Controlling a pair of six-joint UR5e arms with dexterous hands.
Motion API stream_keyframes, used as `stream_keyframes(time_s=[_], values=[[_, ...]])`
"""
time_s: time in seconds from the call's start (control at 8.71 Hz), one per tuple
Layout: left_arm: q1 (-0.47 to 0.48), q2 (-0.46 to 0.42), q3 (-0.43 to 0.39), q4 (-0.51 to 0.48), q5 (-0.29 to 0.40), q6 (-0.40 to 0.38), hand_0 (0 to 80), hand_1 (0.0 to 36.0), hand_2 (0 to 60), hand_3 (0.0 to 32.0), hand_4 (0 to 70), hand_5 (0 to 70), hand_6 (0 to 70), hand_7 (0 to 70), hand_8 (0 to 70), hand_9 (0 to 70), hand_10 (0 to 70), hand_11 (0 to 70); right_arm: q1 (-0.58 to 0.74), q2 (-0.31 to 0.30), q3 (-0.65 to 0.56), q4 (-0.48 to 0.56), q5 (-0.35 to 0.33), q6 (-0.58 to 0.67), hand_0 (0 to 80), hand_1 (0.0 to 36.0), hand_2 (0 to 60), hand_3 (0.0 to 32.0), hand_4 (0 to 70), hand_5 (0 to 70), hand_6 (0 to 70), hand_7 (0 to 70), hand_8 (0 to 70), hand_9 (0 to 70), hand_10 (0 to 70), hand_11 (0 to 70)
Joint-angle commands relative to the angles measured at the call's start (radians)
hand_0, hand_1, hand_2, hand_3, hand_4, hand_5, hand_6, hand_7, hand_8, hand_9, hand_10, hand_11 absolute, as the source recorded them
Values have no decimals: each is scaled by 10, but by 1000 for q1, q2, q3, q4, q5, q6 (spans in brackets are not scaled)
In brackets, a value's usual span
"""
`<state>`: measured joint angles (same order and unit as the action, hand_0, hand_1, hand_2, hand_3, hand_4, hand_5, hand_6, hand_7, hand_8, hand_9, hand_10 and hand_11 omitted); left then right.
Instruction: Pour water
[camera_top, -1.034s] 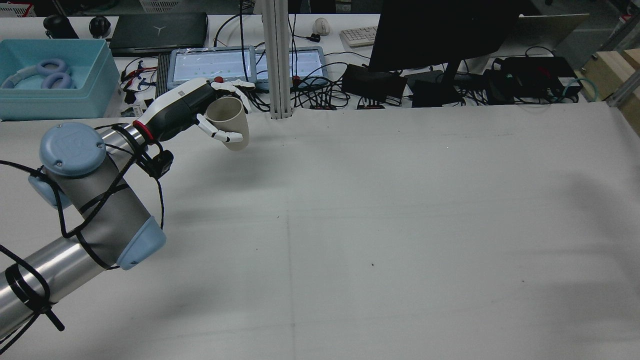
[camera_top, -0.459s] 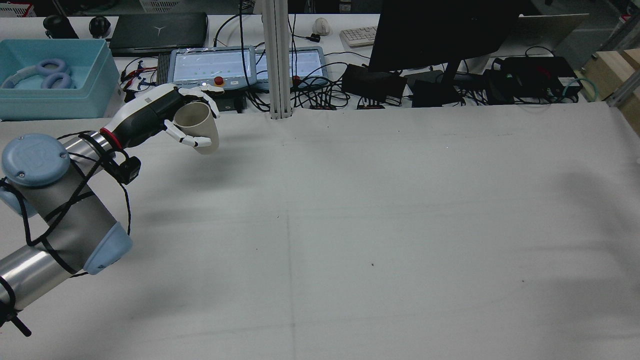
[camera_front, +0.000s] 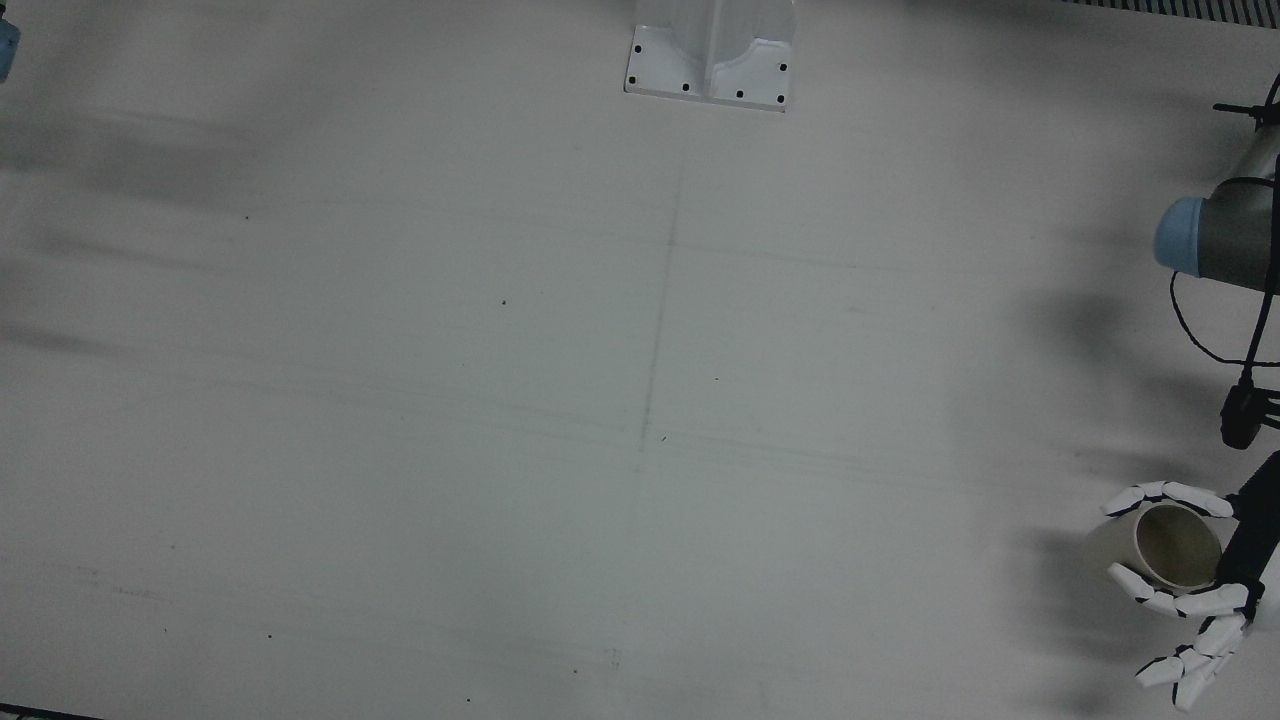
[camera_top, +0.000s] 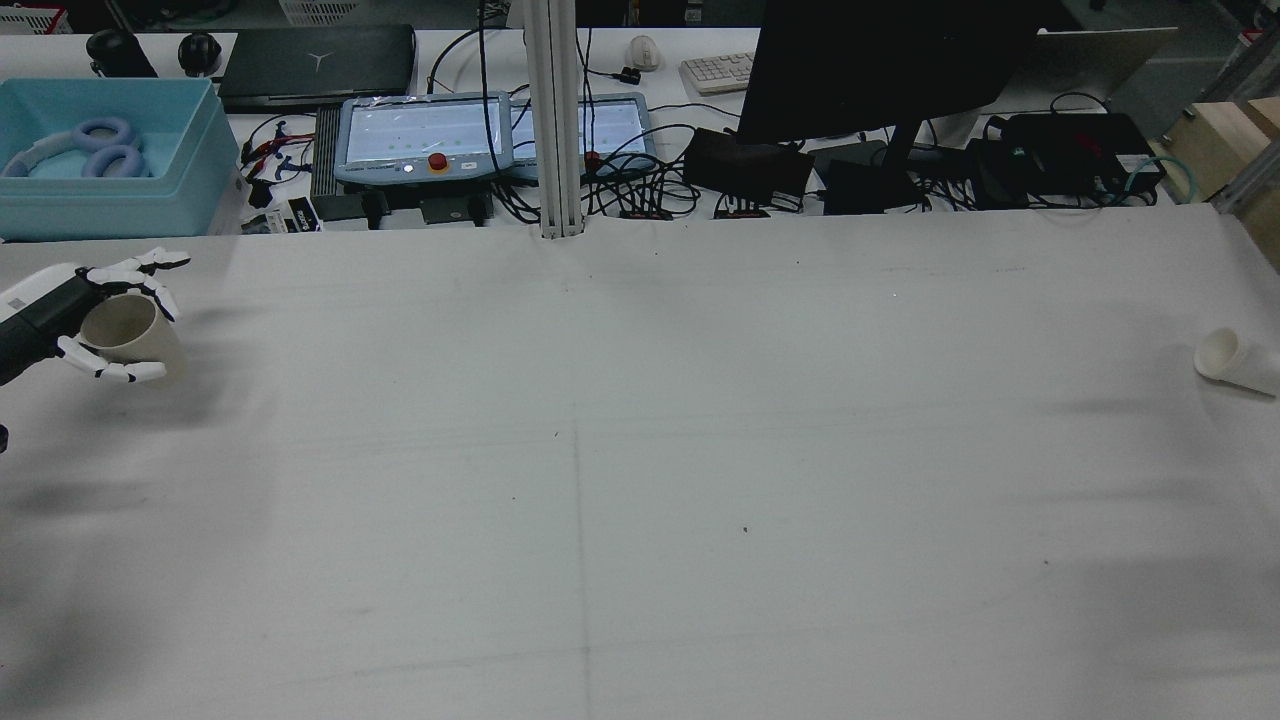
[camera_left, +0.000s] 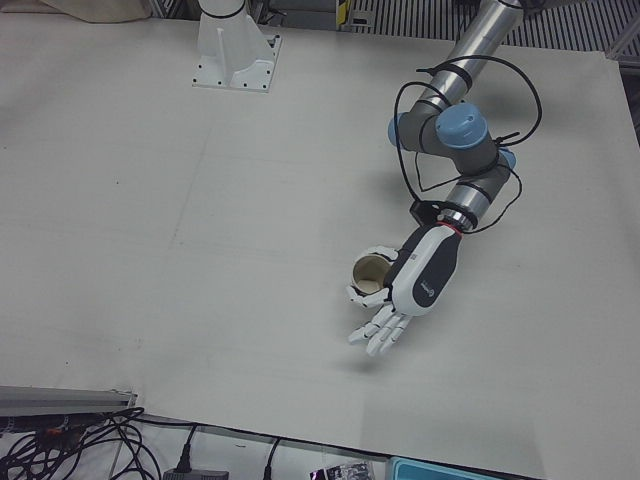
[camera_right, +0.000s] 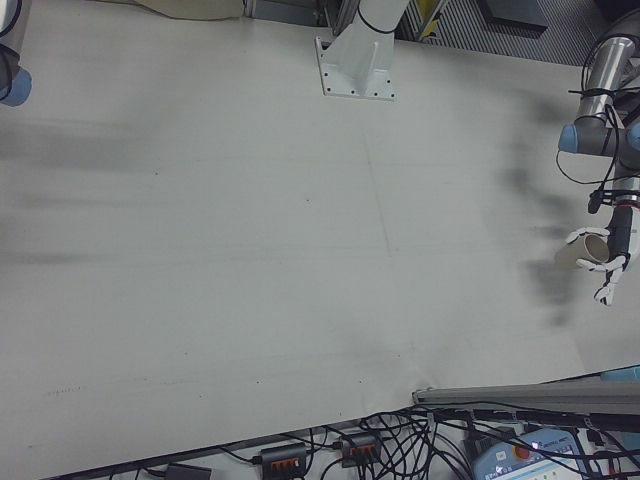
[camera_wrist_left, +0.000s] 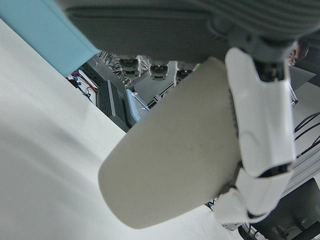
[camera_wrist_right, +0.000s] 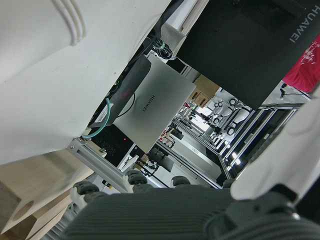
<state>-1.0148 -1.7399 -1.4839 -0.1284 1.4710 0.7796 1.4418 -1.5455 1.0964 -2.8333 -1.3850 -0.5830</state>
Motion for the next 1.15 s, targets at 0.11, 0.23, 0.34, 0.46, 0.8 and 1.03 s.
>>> stream_keyframes(time_s=[0.11,0.23,0.34,0.46,0.8,1.03], values=[[-25,62,109,-122,0,104,567,247,389,0,513,700,101,129,79,19,30,54,2,-7,57,-6,-2,0,430,0,0,320,0,0,0,0,66,0,0,0],[-27,62,128,-135,0,107,572,224,277,0,489,700,101,127,78,17,26,49,0,-7,63,-8,-2,-1,435,0,0,320,0,0,0,0,66,0,0,0],[-27,60,152,-154,0,104,564,151,14,0,463,700,94,121,75,12,19,34,2,-7,65,-8,-2,-1,438,0,0,320,0,0,0,0,68,0,0,0],[-27,60,171,-160,0,101,541,108,0,0,400,700,84,119,68,9,15,28,0,-22,81,-8,-2,-1,438,0,0,320,0,0,0,0,69,0,0,0],[-19,62,197,-168,3,99,511,56,0,0,334,141,52,88,61,3,0,0,3,-53,115,-9,-2,-1,445,0,0,320,0,0,0,0,66,0,0,0],[-21,62,198,-169,23,99,503,44,0,0,253,45,34,66,55,0,0,0,3,-65,128,-9,-2,-1,449,0,0,320,0,0,0,0,65,0,0,0]])
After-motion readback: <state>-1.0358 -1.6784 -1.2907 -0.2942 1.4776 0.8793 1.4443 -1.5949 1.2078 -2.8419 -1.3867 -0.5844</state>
